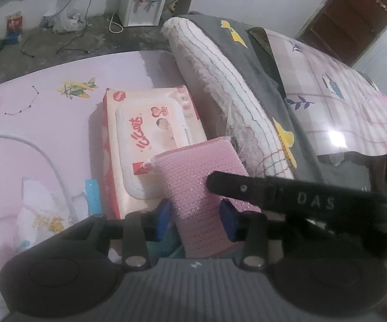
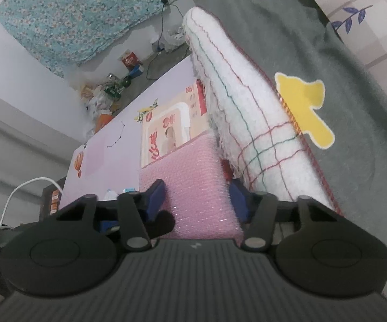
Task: Organize soft objects
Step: 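Grasp the pink bubble-wrap pad with the right tool, then carry the pink bubble-wrap pad with the right tool into the cardboard box and release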
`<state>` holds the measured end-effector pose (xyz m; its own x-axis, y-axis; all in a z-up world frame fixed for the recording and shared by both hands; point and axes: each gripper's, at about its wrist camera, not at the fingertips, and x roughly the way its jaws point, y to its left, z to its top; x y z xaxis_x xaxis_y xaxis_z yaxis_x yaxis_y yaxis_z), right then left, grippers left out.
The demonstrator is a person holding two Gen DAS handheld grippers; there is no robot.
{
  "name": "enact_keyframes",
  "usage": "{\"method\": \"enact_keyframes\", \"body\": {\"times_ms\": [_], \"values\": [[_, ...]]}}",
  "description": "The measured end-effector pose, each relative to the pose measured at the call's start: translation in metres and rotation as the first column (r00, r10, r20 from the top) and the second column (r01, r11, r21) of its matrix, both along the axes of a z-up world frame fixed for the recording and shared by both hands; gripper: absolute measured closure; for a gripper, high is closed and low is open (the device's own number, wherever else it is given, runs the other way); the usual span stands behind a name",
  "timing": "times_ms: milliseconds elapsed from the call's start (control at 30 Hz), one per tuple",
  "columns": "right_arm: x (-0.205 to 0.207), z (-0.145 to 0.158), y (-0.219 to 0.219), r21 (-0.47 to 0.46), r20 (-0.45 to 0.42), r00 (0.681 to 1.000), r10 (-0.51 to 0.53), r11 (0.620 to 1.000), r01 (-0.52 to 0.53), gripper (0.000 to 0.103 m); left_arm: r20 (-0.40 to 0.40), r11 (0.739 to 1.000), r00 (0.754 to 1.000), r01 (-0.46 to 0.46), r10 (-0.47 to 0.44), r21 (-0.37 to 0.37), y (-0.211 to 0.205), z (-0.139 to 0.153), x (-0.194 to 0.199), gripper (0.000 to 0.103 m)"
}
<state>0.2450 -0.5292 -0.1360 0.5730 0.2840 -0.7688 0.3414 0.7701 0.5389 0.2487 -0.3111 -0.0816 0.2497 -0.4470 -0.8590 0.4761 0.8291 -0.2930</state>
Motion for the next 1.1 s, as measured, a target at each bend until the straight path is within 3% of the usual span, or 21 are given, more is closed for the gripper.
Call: {"method": "enact_keyframes", "body": {"times_ms": [300,633,867,1100], "values": [[-0.023,0.010,-0.002,0.037,0.020,0.998,-0.057,0.998,0.056,0.060,0.004,0.999,1.000,0.012,-0.012,-0.041,0.009,0.016,-0.014,0.062],[-0.067,0.063,0.030,0.055,0.083,0.992,-0.097,0.994,0.092,0.061,0.073,0.996,0.996,0.050,-0.044,-0.075,0.048,0.068,-0.051,0.063],[-0.080,0.102,0.092,0.073,0.122,0.989,-0.083,0.995,0.074,0.060,0.125,0.999,0.992,0.028,-0.023,-0.042,0.115,0.105,-0.065,0.063],[-0.059,0.120,0.197,0.151,0.132,0.991,-0.005,0.988,-0.015,0.060,0.156,0.997,0.985,-0.076,0.070,0.032,0.230,0.136,-0.061,0.062]]}}
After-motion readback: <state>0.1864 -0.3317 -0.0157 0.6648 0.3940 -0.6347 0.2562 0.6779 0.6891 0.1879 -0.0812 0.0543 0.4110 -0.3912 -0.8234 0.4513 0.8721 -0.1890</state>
